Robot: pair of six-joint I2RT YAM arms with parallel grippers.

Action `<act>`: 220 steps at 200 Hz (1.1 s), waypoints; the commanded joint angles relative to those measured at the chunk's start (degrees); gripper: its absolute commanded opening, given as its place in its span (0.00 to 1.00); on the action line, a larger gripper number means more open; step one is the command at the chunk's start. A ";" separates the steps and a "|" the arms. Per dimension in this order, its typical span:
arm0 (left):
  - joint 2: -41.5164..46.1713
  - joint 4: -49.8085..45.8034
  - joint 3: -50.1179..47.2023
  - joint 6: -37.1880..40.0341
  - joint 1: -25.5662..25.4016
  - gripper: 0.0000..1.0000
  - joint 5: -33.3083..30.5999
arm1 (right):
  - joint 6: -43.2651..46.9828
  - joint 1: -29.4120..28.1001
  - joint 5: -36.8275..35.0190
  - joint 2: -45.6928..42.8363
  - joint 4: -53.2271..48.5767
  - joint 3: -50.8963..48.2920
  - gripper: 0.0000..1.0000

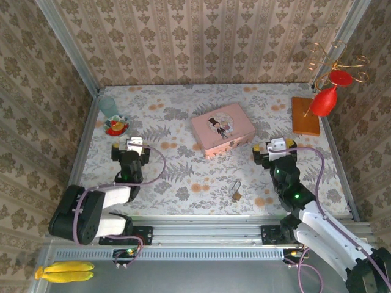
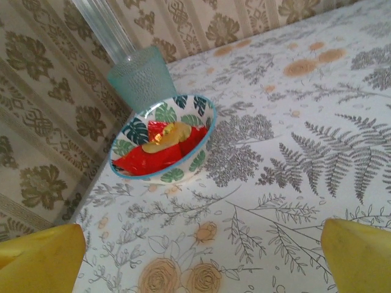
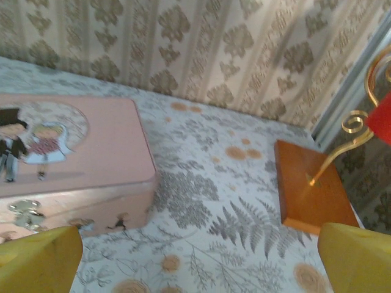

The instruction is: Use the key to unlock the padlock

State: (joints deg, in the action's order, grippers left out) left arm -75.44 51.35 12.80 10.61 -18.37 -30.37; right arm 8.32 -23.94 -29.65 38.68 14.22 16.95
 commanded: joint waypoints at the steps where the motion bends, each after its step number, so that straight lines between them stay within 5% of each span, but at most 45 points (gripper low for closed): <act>1: -4.00 9.87 1.60 1.04 1.26 1.00 1.20 | -3.24 2.19 -1.74 3.22 7.20 -1.84 1.00; 32: -12.13 13.06 5.08 3.87 2.96 1.00 4.30 | -3.96 5.56 -0.58 10.83 13.56 -2.95 1.00; 44: -13.37 15.30 4.70 3.29 3.18 1.00 0.87 | -4.33 7.02 0.80 14.00 15.53 -2.96 1.00; 82: -12.18 15.03 3.48 1.10 5.70 1.00 7.13 | -4.99 9.65 3.47 24.13 22.83 -2.54 1.00; 121: -13.33 9.11 5.40 -6.66 13.56 1.00 18.83 | -4.42 11.07 5.25 32.45 32.32 -1.37 1.00; 174: -14.50 8.37 6.72 -6.78 14.07 1.00 16.76 | -5.65 15.01 9.32 46.43 45.28 0.90 1.00; 191: -14.58 7.49 7.28 -6.62 13.91 1.00 16.40 | -7.45 16.93 12.85 44.85 38.33 2.81 1.00; 220: -14.52 7.46 7.27 -6.12 13.10 1.00 15.21 | -11.01 20.08 13.01 50.37 43.06 3.49 1.00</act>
State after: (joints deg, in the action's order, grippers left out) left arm -89.43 58.70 19.25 5.08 -4.47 -14.81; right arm 1.32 -5.69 -17.32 85.17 51.81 18.87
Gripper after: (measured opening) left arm 0.999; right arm 0.999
